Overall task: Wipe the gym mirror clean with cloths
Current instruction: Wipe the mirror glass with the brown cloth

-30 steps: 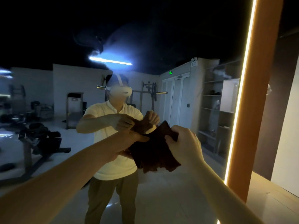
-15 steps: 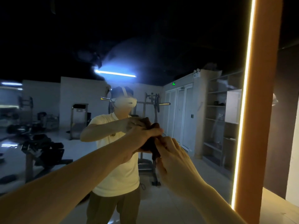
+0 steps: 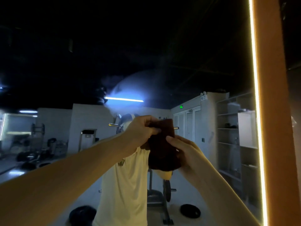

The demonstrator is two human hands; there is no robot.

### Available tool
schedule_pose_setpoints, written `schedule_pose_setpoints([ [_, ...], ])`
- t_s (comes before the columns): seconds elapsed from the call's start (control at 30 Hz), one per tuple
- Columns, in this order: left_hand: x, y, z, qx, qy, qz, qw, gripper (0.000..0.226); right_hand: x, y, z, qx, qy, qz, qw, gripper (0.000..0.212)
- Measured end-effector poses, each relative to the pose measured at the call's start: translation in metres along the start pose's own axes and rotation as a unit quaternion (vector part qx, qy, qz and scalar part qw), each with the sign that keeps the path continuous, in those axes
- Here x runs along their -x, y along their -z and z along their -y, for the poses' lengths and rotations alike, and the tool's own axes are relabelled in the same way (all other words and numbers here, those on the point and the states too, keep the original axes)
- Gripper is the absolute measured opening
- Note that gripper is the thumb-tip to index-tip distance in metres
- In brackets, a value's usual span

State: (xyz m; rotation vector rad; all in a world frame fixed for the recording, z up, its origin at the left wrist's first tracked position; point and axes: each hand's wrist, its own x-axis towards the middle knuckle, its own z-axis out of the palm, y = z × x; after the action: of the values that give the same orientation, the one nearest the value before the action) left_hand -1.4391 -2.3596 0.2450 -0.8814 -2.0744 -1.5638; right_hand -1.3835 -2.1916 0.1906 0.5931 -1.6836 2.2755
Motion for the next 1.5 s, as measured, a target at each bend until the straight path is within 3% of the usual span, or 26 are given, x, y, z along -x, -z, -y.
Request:
schedule_pose_setpoints([
  [0.13,-0.02,0.015,0.006,-0.106,-0.068,-0.072,0.989,0.02,-0.024,-0.007,0.017,0.012,0.005,-0.058,0.998,0.029],
  [0.2,-0.03,0.044,0.009,-0.243,-0.127,-0.129,0.953,0.015,-0.04,-0.002,0.043,0.05,0.061,-0.155,0.985,0.023],
  [0.27,-0.036,0.08,0.006,-0.422,-0.232,-0.202,0.853,0.014,-0.065,0.007,0.076,0.133,0.177,-0.26,0.94,0.02],
  [0.33,-0.041,0.114,0.001,-0.549,-0.306,-0.273,0.728,0.025,-0.095,0.015,0.103,0.278,0.307,-0.33,0.849,0.021],
  [0.4,-0.052,0.139,0.003,-0.617,-0.302,-0.292,0.665,0.041,-0.128,0.018,0.118,0.399,0.368,-0.368,0.755,0.032],
  [0.47,-0.064,0.151,0.017,-0.637,-0.257,-0.276,0.673,0.059,-0.163,0.022,0.12,0.465,0.37,-0.4,0.698,0.04],
  [0.53,-0.074,0.157,0.034,-0.639,-0.228,-0.269,0.684,0.072,-0.192,0.013,0.111,0.491,0.354,-0.436,0.666,0.044],
  [0.73,-0.087,0.161,0.048,-0.641,-0.249,-0.285,0.667,0.079,-0.226,-0.077,0.074,0.534,0.393,-0.463,0.588,0.046],
  [0.8,-0.086,0.161,0.049,-0.638,-0.252,-0.286,0.669,0.077,-0.218,-0.101,0.064,0.556,0.429,-0.405,0.585,0.043],
  [0.9,-0.086,0.162,0.049,-0.628,-0.26,-0.286,0.675,0.074,-0.201,-0.114,0.039,0.6,0.531,-0.229,0.552,0.039],
  [0.97,-0.086,0.163,0.05,-0.629,-0.261,-0.288,0.674,0.073,-0.194,-0.098,0.041,0.654,0.585,-0.112,0.466,0.041],
  [1.0,-0.086,0.163,0.051,-0.629,-0.262,-0.289,0.672,0.073,-0.194,-0.082,0.049,0.679,0.6,-0.083,0.415,0.042],
  [1.03,-0.085,0.163,0.051,-0.629,-0.264,-0.29,0.671,0.073,-0.196,-0.064,0.061,0.687,0.606,-0.085,0.391,0.042],
  [1.07,-0.085,0.163,0.051,-0.629,-0.265,-0.291,0.671,0.073,-0.202,-0.043,0.074,0.685,0.599,-0.12,0.396,0.041],
  [1.17,-0.086,0.163,0.054,-0.63,-0.266,-0.296,0.667,0.073,-0.216,0.007,0.104,0.652,0.477,-0.343,0.479,0.047],
  [1.27,-0.088,0.163,0.056,-0.628,-0.272,-0.302,0.664,0.074,-0.232,-0.024,0.109,0.548,0.375,-0.49,0.564,0.044],
  [1.33,-0.087,0.162,0.056,-0.626,-0.275,-0.301,0.665,0.073,-0.236,-0.071,0.097,0.523,0.382,-0.485,0.588,0.043],
  [1.4,-0.087,0.163,0.057,-0.618,-0.284,-0.296,0.67,0.071,-0.232,-0.109,0.075,0.535,0.435,-0.433,0.581,0.045],
  [1.5,-0.088,0.166,0.056,-0.606,-0.296,-0.292,0.678,0.068,-0.209,-0.124,0.035,0.603,0.516,-0.264,0.549,0.041],
])
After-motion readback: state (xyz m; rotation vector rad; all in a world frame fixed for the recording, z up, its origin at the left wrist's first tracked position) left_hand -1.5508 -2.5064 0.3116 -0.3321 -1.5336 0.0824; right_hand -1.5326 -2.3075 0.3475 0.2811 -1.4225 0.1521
